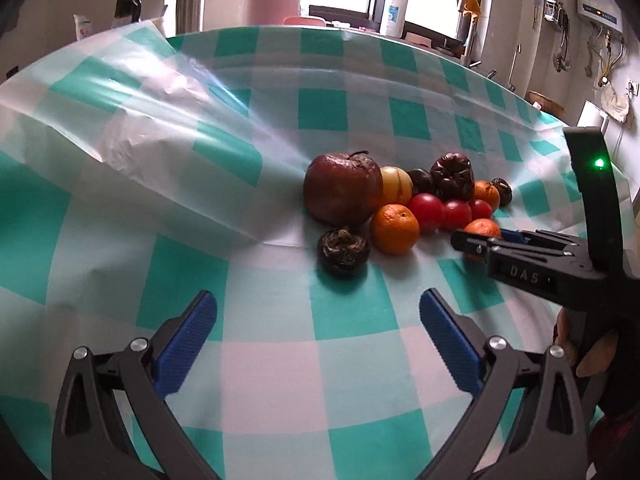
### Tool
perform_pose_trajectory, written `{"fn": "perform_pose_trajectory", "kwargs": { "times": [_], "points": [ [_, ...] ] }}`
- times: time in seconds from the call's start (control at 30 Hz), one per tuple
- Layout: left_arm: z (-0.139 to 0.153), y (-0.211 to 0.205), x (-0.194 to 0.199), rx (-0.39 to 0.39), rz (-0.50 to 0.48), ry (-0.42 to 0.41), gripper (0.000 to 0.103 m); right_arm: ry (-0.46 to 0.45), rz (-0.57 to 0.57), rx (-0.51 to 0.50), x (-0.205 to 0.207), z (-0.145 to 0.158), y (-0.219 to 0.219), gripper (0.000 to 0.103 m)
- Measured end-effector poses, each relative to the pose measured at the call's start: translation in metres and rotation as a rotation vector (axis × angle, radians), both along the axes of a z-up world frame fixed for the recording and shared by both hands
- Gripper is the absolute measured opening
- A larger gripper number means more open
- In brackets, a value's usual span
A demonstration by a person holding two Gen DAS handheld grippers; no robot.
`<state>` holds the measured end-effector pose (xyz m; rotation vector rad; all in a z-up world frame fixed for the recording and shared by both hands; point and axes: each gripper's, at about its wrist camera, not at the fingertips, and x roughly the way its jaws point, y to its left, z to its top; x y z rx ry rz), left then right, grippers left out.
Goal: Organize fruits
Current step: 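Grasp an orange with the right tool while the left tool grasps a dark shriveled fruit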
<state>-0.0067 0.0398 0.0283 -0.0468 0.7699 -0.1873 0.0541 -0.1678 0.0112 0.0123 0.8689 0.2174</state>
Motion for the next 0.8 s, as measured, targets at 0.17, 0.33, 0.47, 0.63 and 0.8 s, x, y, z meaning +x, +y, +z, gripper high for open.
{"fn": "perform_pose_trajectory", "kwargs": {
  "times": [0.17, 0.33, 0.47, 0.63, 0.8],
  "points": [
    [-0.005, -0.006, 0.017, 0.004, 0.010, 0.063, 0.088, 0.002, -0.023, 0.030, -0.001, 0.002, -0.010, 0.040],
    [-0.012, -0.019, 0.046, 0.061, 0.007, 0.097, 0.068, 0.008, -0.032, 0.046, 0.000, 0.001, -0.012, 0.040],
    [-0.017, -0.024, 0.063, 0.076, 0.002, 0.117, 0.061, 0.013, -0.025, 0.043, 0.000, 0.001, -0.011, 0.040],
    [-0.021, -0.035, 0.074, 0.104, -0.021, 0.127, 0.052, 0.016, -0.018, 0.056, 0.000, 0.000, -0.012, 0.040],
    [-0.024, -0.041, 0.077, 0.123, -0.040, 0.136, 0.042, 0.015, -0.017, 0.057, -0.001, 0.001, -0.012, 0.040]
  ]
}}
